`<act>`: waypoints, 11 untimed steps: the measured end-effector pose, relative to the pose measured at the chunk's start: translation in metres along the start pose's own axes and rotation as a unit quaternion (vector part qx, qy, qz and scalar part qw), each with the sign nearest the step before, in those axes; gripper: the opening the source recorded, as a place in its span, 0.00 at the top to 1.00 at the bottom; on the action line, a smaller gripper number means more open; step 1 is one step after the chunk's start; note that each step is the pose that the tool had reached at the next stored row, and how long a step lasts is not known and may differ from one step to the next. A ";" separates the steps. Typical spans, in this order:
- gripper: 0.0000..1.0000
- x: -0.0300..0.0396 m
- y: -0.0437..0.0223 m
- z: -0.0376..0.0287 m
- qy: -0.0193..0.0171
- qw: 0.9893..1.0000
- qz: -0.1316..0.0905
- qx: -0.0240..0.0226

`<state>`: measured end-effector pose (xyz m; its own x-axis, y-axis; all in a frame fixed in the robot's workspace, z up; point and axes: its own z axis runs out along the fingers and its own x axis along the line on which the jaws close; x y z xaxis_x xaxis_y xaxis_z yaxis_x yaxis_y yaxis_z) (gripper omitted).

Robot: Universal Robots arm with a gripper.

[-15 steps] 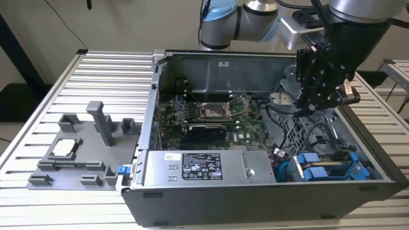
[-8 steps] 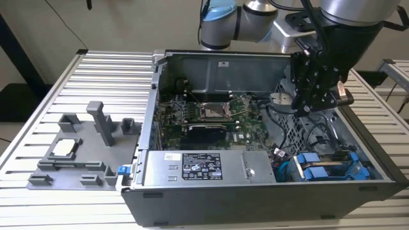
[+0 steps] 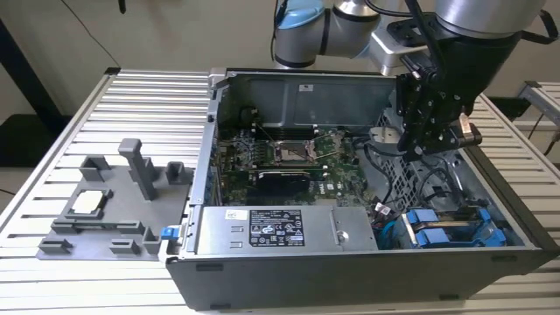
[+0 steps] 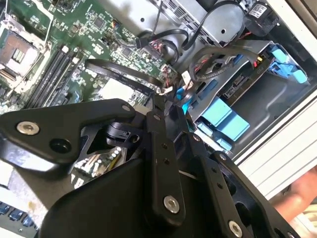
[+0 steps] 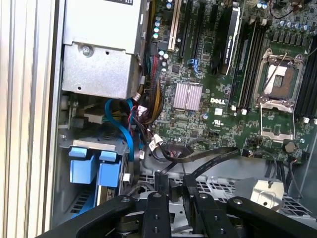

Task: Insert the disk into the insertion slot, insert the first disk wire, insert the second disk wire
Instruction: 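Insert the second disk wire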

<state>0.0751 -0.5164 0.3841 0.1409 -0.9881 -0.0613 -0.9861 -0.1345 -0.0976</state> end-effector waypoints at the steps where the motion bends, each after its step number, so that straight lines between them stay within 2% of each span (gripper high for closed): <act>1: 0.73 0.0000 0.0000 -0.0001 0.000 1.000 0.000 0.000; 8: 0.75 0.0000 0.0001 -0.0001 0.000 1.000 0.000 0.000; 9: 0.83 0.0000 0.0001 -0.0001 0.000 1.000 0.000 0.000; 11: 0.83 0.0000 0.0001 -0.0001 0.000 1.000 0.000 0.000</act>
<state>0.0750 -0.5163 0.3842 0.1409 -0.9881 -0.0611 -0.9861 -0.1345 -0.0975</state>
